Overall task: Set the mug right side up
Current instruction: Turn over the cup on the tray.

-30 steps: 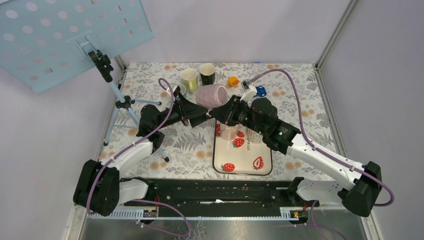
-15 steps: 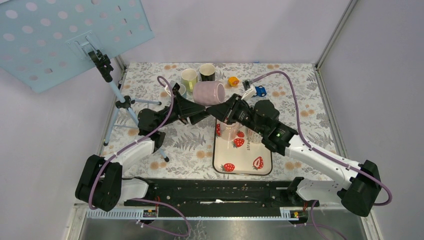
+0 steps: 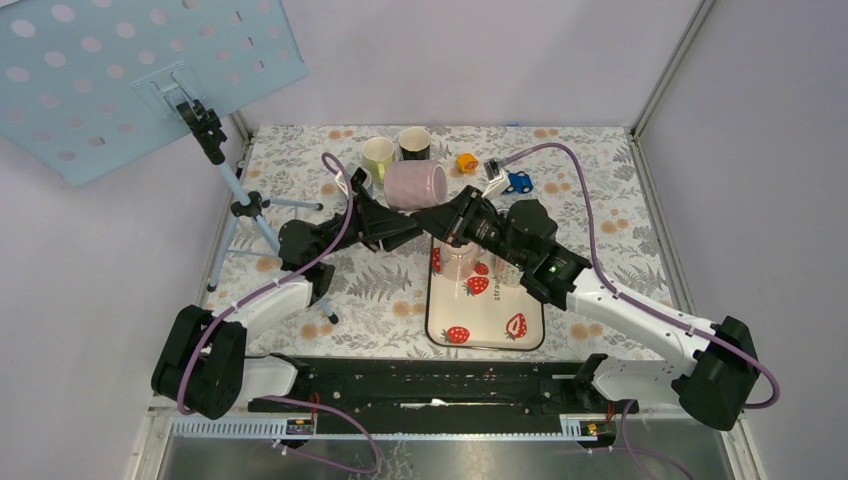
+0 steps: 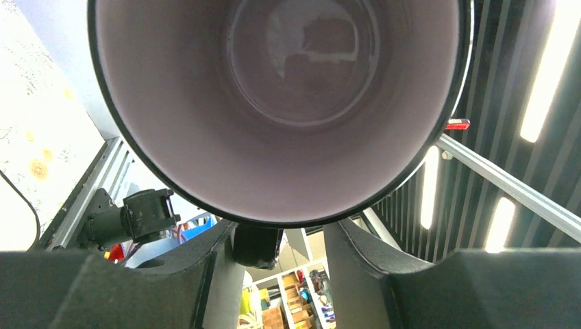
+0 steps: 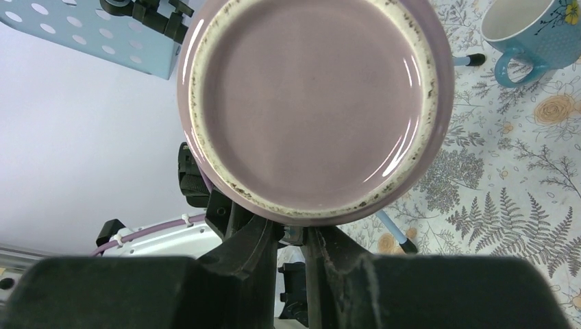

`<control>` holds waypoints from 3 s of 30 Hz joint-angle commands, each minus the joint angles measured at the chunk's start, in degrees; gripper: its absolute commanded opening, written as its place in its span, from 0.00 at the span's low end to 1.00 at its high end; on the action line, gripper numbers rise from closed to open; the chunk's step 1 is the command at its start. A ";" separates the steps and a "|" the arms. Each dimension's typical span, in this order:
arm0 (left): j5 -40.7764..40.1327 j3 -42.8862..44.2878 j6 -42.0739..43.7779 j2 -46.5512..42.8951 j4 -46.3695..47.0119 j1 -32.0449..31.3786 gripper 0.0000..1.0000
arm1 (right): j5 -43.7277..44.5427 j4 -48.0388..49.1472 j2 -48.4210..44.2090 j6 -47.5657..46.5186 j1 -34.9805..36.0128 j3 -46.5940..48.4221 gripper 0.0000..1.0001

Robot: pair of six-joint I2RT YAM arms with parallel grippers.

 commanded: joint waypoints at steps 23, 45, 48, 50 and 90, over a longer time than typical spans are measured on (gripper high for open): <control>1.68 0.62 4.07 -0.56 1.68 -0.59 0.20 | -4.33 8.34 0.36 3.02 -0.46 0.71 0.00; 1.27 -0.48 7.29 -3.25 -1.22 -0.10 0.40 | -3.88 7.10 -2.51 3.77 -1.23 -0.79 0.00; 1.02 -0.64 7.42 -3.58 -1.56 0.07 0.36 | -3.88 7.16 -2.64 3.92 -1.23 -1.02 0.00; 1.05 -0.72 7.45 -3.76 -1.65 0.23 0.35 | -3.92 7.24 -2.68 3.91 -1.18 -1.14 0.00; -0.09 7.26 32.25 -8.82 -33.31 0.77 0.00 | -7.41 2.20 -1.20 -0.22 -1.16 -2.68 0.36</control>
